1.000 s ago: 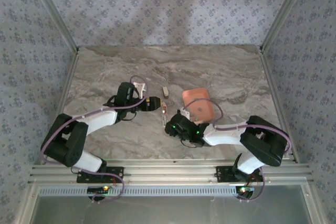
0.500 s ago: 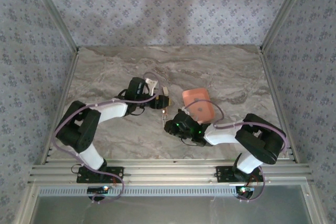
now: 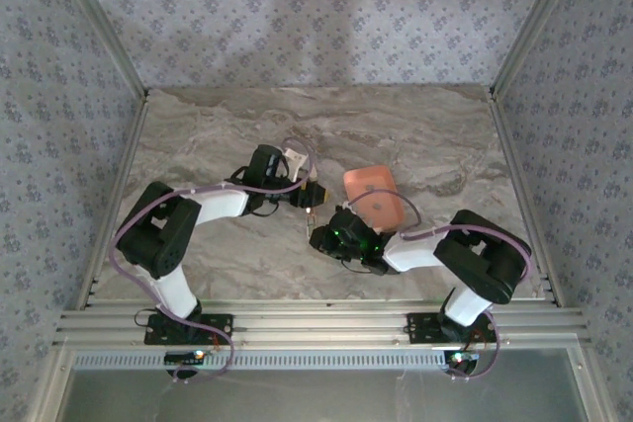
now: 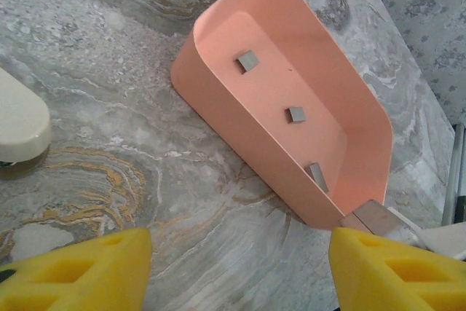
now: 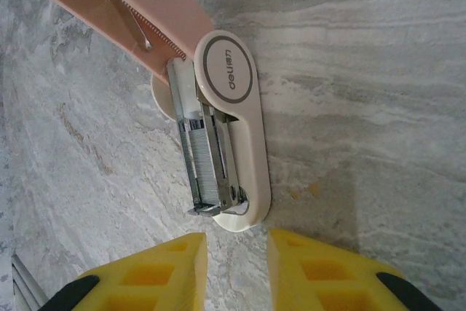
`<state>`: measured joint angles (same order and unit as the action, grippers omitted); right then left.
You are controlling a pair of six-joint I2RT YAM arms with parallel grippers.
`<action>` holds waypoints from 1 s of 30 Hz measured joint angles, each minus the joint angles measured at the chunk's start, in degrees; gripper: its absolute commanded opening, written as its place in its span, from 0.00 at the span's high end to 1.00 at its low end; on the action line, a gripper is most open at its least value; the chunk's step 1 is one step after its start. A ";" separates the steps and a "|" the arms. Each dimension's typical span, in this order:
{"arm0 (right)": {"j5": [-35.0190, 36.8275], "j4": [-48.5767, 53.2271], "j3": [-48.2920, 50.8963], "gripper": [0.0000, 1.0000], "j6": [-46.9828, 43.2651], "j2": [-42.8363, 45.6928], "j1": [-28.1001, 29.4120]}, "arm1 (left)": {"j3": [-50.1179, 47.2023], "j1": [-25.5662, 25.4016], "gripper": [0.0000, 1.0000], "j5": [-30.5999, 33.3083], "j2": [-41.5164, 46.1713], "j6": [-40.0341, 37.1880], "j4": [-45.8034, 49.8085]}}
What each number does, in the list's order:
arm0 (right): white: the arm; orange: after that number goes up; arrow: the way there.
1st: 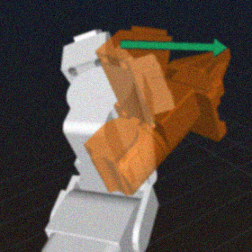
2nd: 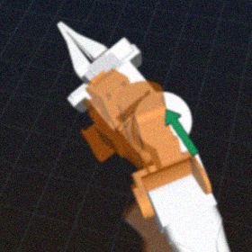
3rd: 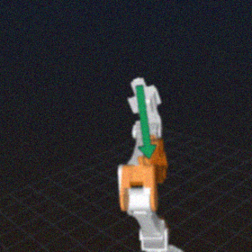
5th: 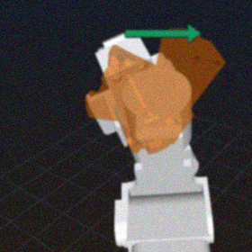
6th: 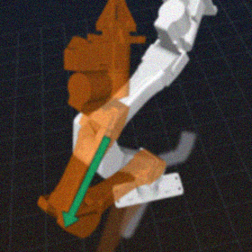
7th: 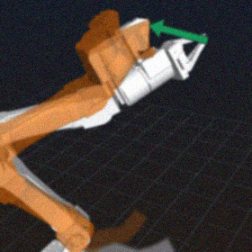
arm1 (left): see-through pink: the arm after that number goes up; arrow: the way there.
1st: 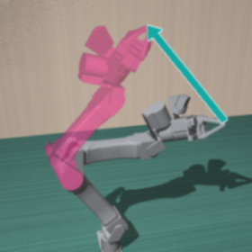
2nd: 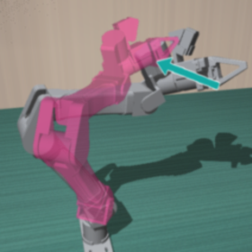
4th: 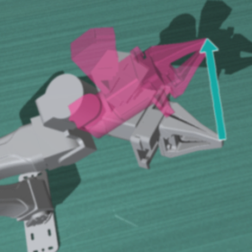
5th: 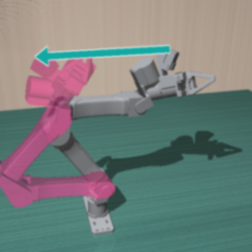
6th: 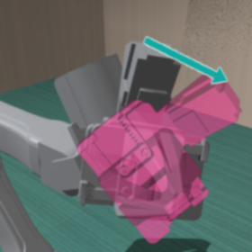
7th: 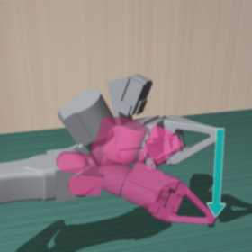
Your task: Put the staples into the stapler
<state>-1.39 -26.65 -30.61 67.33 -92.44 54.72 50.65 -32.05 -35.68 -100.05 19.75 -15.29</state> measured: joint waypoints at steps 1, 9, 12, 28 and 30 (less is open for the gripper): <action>0.00 -0.13 0.00 0.73 0.04 -0.11 0.00 | 0.00 0.00 0.35 -0.35 -0.24 -0.09 -0.02; -0.20 -0.61 0.00 0.73 0.85 -0.46 -0.22 | 0.00 0.00 0.35 -2.16 -0.92 -0.74 0.02; -0.22 -0.61 0.00 0.74 0.87 -0.46 -0.28 | 0.00 0.00 0.36 -3.98 -0.92 -1.27 0.04; -0.11 -0.39 -0.02 0.76 1.51 -0.61 -0.37 | -4.55 0.00 0.41 -10.95 2.84 -2.47 -1.16; -0.11 -0.37 -0.02 0.76 1.51 -0.61 -0.37 | -5.09 0.00 0.41 -11.56 3.28 -2.67 -1.27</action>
<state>-1.50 -27.03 -30.63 68.84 -93.06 54.35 45.56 -32.05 -47.24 -96.77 17.08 -16.56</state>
